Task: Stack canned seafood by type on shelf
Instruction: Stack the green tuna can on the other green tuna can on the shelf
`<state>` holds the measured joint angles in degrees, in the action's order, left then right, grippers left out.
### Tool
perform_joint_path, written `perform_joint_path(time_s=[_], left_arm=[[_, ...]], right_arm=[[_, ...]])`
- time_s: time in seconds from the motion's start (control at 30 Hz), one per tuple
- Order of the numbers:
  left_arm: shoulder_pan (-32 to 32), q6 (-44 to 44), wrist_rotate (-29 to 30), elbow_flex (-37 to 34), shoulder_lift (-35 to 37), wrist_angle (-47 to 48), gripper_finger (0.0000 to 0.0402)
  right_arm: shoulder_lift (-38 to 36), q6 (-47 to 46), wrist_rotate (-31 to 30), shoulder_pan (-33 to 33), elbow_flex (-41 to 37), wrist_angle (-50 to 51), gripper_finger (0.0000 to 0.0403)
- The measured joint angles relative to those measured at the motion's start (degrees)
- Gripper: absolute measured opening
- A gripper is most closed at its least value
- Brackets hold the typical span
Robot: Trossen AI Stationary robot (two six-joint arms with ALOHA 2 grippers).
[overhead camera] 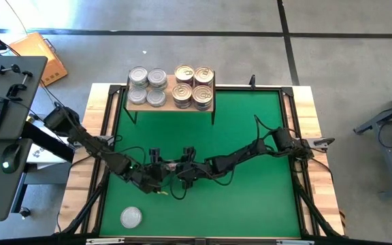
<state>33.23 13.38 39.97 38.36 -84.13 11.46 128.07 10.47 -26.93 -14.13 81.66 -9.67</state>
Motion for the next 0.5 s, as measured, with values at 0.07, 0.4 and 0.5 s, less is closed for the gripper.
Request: perform_joint_path(time_s=[0.07,0.4,0.5], left_arm=[[-0.3,0.5,-0.5,0.1,0.1,0.7,0.0131],[1.1,3.6,0.3,3.5,-0.1,9.8,0.0121],[2.6,8.2,4.8,9.8,-0.1,24.4,0.0121]], right_arm=[[0.0,0.0,0.0,0.0,0.0,-0.1,0.0150],[-5.5,-3.7,-3.4,-1.5,-0.1,13.6,0.0196],[-9.2,-8.7,-5.4,-3.0,0.0,23.5,0.0195]])
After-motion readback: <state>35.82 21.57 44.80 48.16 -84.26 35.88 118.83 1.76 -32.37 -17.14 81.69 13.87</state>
